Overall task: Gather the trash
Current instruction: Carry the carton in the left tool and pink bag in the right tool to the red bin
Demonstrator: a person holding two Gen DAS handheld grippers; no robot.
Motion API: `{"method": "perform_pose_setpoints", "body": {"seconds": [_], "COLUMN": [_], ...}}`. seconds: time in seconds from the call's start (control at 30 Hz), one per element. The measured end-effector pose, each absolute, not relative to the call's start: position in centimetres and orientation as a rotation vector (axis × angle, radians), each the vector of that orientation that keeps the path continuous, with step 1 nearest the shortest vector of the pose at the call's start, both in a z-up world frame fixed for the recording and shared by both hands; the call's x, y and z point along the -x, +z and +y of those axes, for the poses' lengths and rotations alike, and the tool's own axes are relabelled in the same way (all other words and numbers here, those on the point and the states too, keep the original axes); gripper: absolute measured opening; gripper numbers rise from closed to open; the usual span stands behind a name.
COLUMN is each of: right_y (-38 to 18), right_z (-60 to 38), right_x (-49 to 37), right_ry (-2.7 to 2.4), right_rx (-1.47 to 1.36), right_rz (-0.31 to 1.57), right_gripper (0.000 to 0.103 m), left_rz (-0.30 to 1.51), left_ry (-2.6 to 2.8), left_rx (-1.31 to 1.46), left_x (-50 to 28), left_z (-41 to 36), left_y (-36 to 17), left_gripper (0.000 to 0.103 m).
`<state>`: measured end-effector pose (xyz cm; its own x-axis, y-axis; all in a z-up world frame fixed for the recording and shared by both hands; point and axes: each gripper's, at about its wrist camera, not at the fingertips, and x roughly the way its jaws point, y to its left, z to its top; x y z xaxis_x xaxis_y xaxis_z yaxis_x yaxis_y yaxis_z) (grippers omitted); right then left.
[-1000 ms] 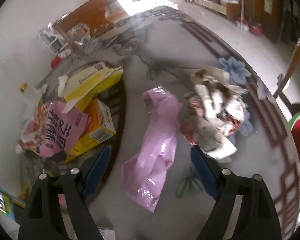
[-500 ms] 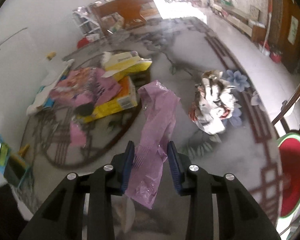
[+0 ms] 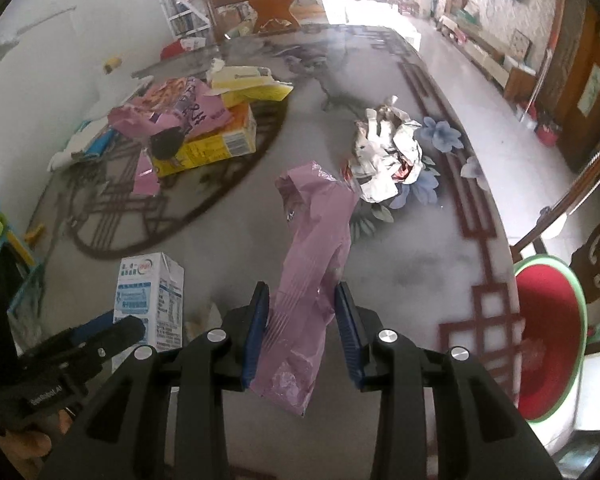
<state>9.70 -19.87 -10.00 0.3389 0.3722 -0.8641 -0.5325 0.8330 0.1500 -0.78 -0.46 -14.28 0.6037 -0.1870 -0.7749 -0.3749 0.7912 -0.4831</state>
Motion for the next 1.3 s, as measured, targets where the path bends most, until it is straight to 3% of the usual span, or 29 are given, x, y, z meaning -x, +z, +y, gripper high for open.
{"method": "perform_pose_setpoints", "body": {"seconds": [1.3], "right_y": [-8.8], "right_z": [-22.6], "right_x": [-9.8], "right_ry": [0.588], "right_rx": [-0.011], "right_rz": [1.037], "right_gripper": [0.034], "left_rz": [0.849], "left_ry": [0.148], "left_rx": [0.467], "left_x": [0.1], "left_z": [-3.3], "left_y": [-12.7], "left_gripper": [0.058]}}
